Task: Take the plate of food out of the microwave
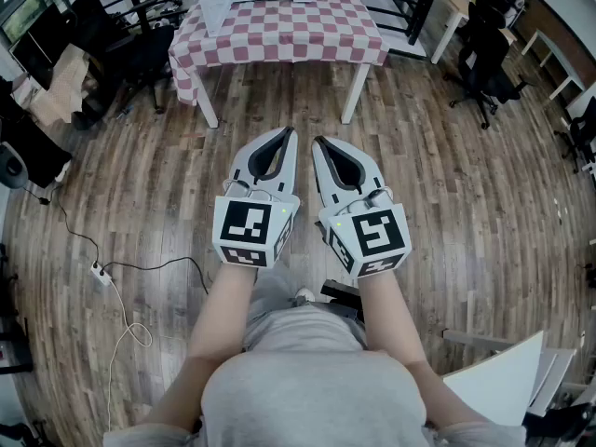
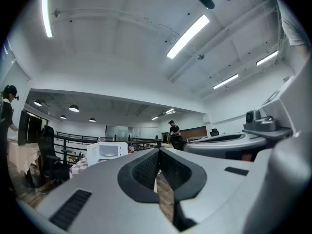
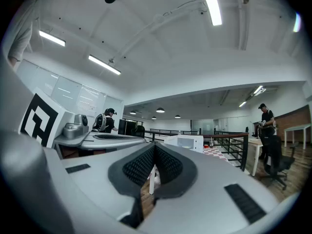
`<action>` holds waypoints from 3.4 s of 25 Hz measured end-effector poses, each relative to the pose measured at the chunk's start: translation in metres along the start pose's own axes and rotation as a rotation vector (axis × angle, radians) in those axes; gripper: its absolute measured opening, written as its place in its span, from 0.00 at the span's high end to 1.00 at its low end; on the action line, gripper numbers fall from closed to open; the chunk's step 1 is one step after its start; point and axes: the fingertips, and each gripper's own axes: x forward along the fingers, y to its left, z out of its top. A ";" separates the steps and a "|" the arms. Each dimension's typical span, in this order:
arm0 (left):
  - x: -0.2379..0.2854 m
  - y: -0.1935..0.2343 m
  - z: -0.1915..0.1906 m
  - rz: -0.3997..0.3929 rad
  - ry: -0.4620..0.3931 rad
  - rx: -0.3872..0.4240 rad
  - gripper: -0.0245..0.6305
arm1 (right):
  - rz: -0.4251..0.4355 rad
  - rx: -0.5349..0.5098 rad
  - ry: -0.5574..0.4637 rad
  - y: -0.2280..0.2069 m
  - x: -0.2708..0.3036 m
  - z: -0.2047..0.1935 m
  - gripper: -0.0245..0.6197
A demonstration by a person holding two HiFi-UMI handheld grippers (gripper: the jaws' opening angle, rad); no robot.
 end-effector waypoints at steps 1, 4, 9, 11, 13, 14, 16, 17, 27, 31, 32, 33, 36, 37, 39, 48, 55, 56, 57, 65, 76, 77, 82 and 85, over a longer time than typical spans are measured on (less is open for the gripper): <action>0.000 0.002 0.000 0.004 -0.004 0.003 0.96 | 0.000 0.004 0.003 -0.001 0.002 -0.001 0.92; 0.000 0.006 0.000 0.013 -0.016 0.016 0.96 | 0.004 0.012 0.009 -0.002 0.008 -0.005 0.92; 0.000 0.016 -0.003 0.033 -0.025 0.034 0.96 | 0.018 0.012 0.015 0.001 0.019 -0.009 0.92; 0.001 0.021 -0.003 0.037 -0.026 0.036 0.96 | 0.025 0.011 0.012 0.003 0.024 -0.010 0.92; 0.003 0.025 -0.002 0.041 -0.033 0.038 0.96 | 0.029 0.004 0.006 0.005 0.029 -0.010 0.92; 0.004 0.028 -0.002 0.044 -0.037 0.040 0.96 | 0.029 0.000 0.005 0.005 0.032 -0.010 0.92; 0.008 0.031 -0.001 0.041 -0.042 0.046 0.96 | 0.027 -0.004 0.003 0.004 0.038 -0.011 0.92; 0.011 0.033 -0.001 0.036 -0.046 0.047 0.96 | 0.024 -0.004 0.003 0.003 0.041 -0.011 0.92; 0.040 0.057 -0.002 0.019 -0.082 0.042 0.96 | 0.014 -0.047 0.000 -0.008 0.076 -0.015 0.92; 0.056 0.074 -0.001 0.020 -0.087 0.033 0.96 | 0.001 -0.053 0.006 -0.016 0.096 -0.016 0.92; 0.060 0.077 -0.001 0.020 -0.088 0.032 0.96 | -0.003 -0.052 0.008 -0.019 0.101 -0.016 0.92; 0.065 0.080 -0.002 0.019 -0.089 0.032 0.96 | -0.007 -0.050 0.009 -0.022 0.106 -0.017 0.92; 0.080 0.092 -0.003 0.017 -0.086 0.035 0.96 | -0.019 -0.037 0.012 -0.032 0.123 -0.019 0.92; 0.084 0.097 -0.004 0.018 -0.083 0.034 0.96 | -0.020 -0.034 0.014 -0.034 0.129 -0.020 0.92; 0.092 0.107 -0.006 0.019 -0.078 0.032 0.96 | -0.019 -0.027 0.018 -0.037 0.142 -0.023 0.92; 0.120 0.147 -0.017 0.012 -0.055 0.027 0.96 | -0.028 -0.002 0.033 -0.043 0.196 -0.032 0.92; 0.134 0.181 -0.019 -0.010 -0.040 0.038 0.96 | -0.043 0.003 0.041 -0.039 0.237 -0.034 0.92; 0.137 0.186 -0.019 -0.013 -0.036 0.039 0.96 | -0.046 0.003 0.044 -0.039 0.243 -0.033 0.92; 0.139 0.192 -0.019 -0.016 -0.033 0.040 0.96 | -0.049 0.002 0.049 -0.039 0.249 -0.033 0.92; 0.156 0.226 -0.027 -0.007 -0.004 0.025 0.96 | -0.072 -0.012 0.086 -0.042 0.276 -0.039 0.92; 0.173 0.248 -0.039 0.004 0.034 -0.001 0.96 | -0.073 -0.015 0.105 -0.052 0.296 -0.051 0.92; 0.176 0.248 -0.041 0.003 0.035 0.000 0.96 | -0.070 -0.015 0.108 -0.054 0.299 -0.052 0.92; 0.197 0.258 -0.044 0.012 0.037 -0.010 0.96 | -0.050 -0.018 0.110 -0.067 0.319 -0.057 0.92; 0.210 0.265 -0.043 0.021 0.031 -0.015 0.96 | -0.042 -0.012 0.101 -0.077 0.332 -0.057 0.92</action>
